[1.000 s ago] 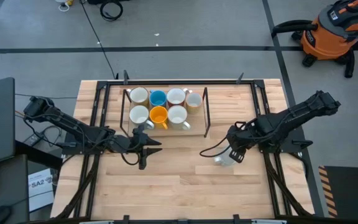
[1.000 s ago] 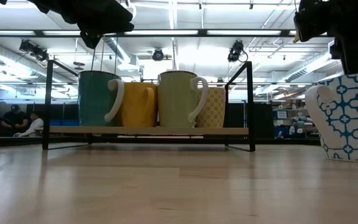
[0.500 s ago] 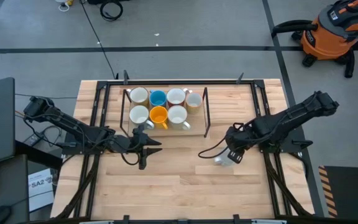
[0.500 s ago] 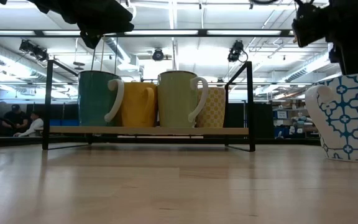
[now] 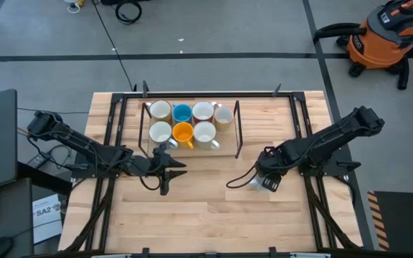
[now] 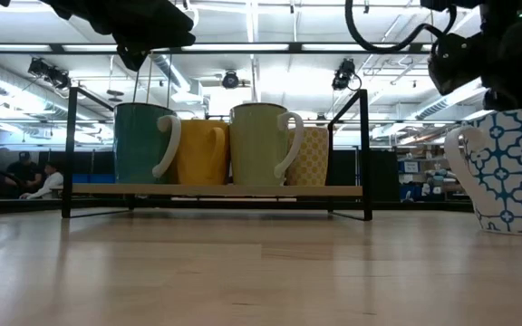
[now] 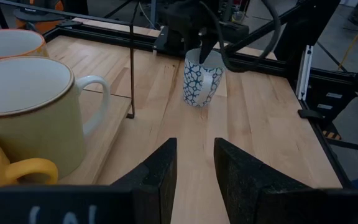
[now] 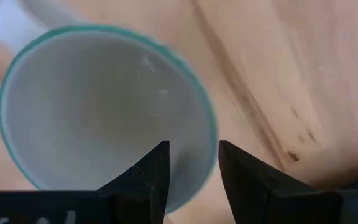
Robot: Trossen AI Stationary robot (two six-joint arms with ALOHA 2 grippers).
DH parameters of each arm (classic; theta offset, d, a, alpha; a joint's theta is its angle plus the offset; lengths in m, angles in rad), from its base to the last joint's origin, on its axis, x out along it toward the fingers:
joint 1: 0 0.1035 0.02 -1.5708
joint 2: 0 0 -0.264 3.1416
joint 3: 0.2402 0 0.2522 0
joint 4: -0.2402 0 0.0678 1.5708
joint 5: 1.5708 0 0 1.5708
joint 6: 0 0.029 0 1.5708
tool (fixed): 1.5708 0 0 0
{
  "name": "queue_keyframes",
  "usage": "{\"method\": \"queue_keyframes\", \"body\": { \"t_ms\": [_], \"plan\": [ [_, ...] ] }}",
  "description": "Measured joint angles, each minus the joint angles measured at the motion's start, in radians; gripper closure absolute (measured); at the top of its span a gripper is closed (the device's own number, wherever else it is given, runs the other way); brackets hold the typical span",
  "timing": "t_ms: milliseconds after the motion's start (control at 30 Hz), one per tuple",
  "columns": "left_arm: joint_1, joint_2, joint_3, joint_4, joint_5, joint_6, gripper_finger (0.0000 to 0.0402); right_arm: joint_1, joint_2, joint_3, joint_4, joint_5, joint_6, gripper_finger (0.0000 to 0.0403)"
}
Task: Place coffee mugs
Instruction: Put the blue patterned mug on the shelf
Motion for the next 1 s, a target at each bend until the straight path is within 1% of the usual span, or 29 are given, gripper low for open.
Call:
{"method": "queue_keyframes", "body": {
  "t_ms": [133,333,500,667,833,1000],
  "plan": [
    [0.0,0.0,0.0,0.0,0.0,0.0,0.029,0.001,0.017,0.0,0.011,-0.007,-0.019,0.0294],
    [0.0,0.0,0.0,0.001,0.0,0.0,0.029,-0.003,0.046,0.002,0.022,-0.006,-0.123,0.0372],
    [0.0,0.0,0.0,0.0,0.0,0.0,0.029,-0.003,0.045,0.004,0.071,-0.008,-0.232,0.0375],
    [0.0,0.0,0.0,0.0,0.0,0.001,0.029,-0.003,0.048,0.039,0.091,-0.011,-0.363,0.0372],
    [0.0,0.0,0.0,0.0,0.0,0.0,0.029,-0.003,0.05,0.1,0.112,-0.012,-0.539,0.0374],
    [0.0,0.0,0.0,0.001,0.0,0.0,0.029,-0.003,0.05,0.204,0.116,-0.014,-0.757,0.0373]
  ]
}}
